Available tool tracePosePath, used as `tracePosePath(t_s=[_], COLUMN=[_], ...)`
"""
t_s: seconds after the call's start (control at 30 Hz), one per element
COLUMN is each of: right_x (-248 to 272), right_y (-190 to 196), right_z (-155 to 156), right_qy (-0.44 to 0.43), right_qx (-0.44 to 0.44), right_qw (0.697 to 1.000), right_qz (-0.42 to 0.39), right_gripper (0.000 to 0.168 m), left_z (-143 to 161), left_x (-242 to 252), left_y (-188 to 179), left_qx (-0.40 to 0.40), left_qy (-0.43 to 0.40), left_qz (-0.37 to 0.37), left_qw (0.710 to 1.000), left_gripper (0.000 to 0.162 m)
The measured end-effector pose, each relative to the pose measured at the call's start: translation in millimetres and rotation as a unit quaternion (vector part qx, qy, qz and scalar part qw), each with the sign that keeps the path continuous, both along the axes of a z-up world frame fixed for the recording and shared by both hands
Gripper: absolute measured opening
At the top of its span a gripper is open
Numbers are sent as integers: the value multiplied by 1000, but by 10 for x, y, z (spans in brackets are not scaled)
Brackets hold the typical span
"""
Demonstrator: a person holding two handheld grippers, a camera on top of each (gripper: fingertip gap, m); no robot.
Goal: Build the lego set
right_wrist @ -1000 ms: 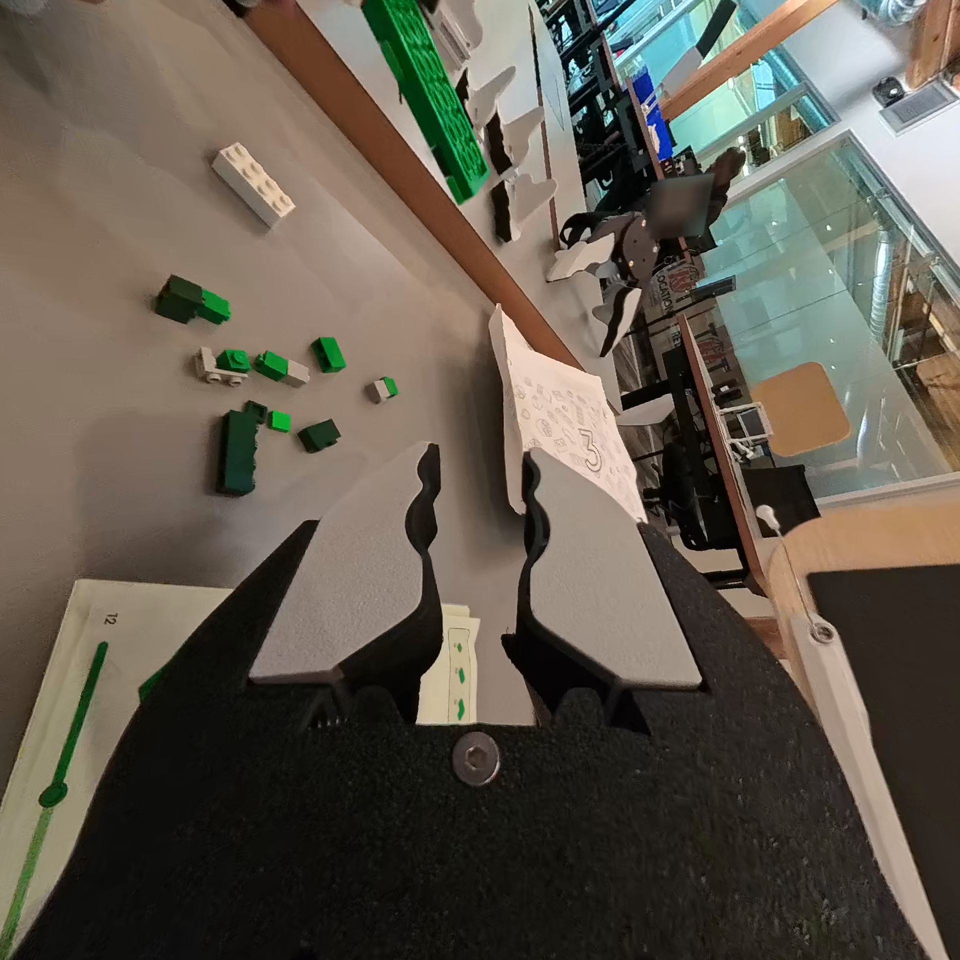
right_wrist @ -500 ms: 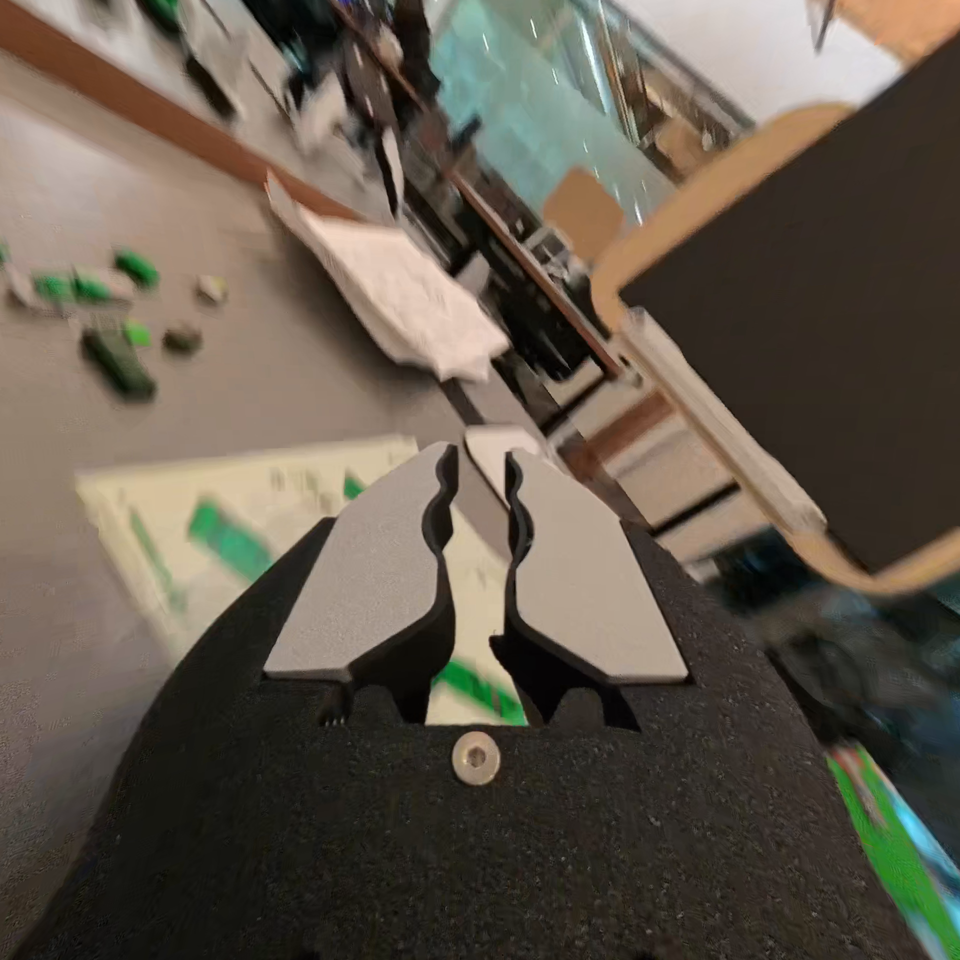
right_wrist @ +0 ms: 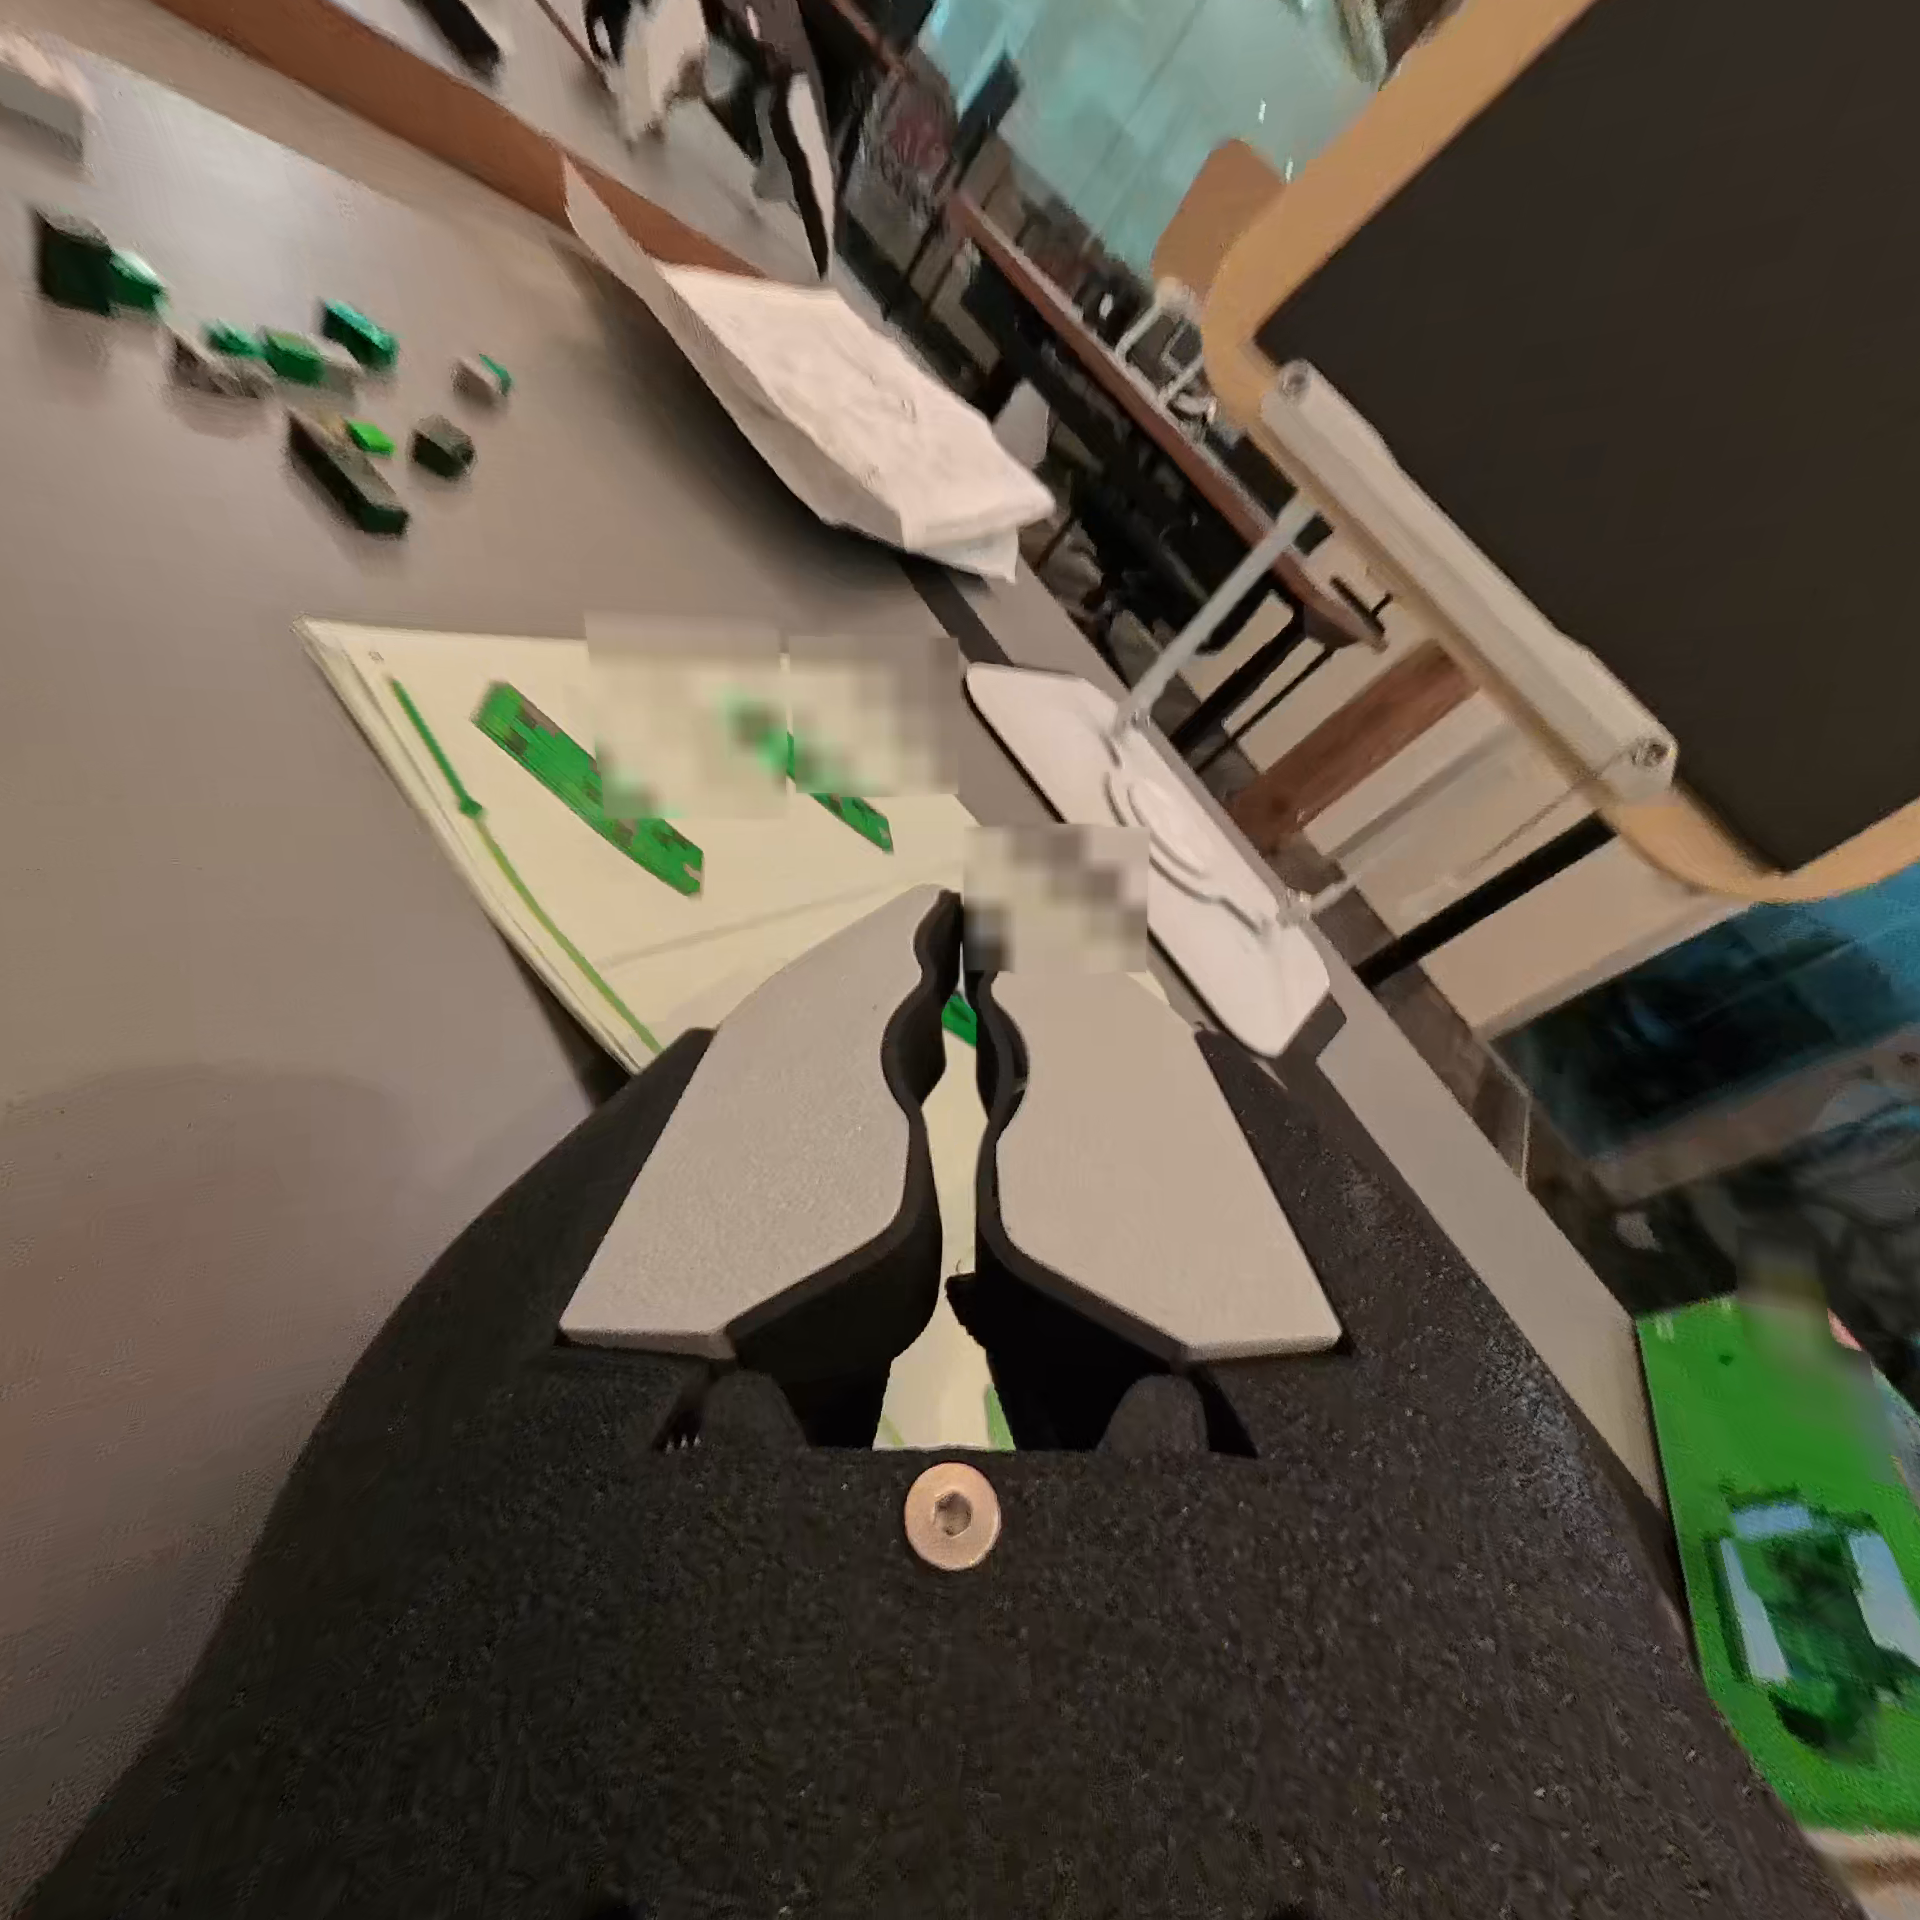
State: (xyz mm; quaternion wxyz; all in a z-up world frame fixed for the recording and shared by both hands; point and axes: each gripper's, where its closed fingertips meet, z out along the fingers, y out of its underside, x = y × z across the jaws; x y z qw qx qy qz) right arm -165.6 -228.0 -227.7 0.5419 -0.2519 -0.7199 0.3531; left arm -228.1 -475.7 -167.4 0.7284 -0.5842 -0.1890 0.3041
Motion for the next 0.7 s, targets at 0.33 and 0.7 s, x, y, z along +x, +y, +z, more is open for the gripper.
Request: tracePosePath(t_s=[0.33, 0.7], right_x=[339, 429], right_y=[-456, -470], right_z=[273, 274], right_qy=[60, 72], right_qx=[-79, -61], right_qw=[987, 986], right_qz=[127, 141], right_gripper=[0, 0], left_z=[41, 37], left_x=[-25, -73], left_y=[-110, -161], left_qx=[40, 47], left_qy=[-2, -10], left_qz=[8, 30], left_qw=[999, 998], left_gripper=[41, 41])
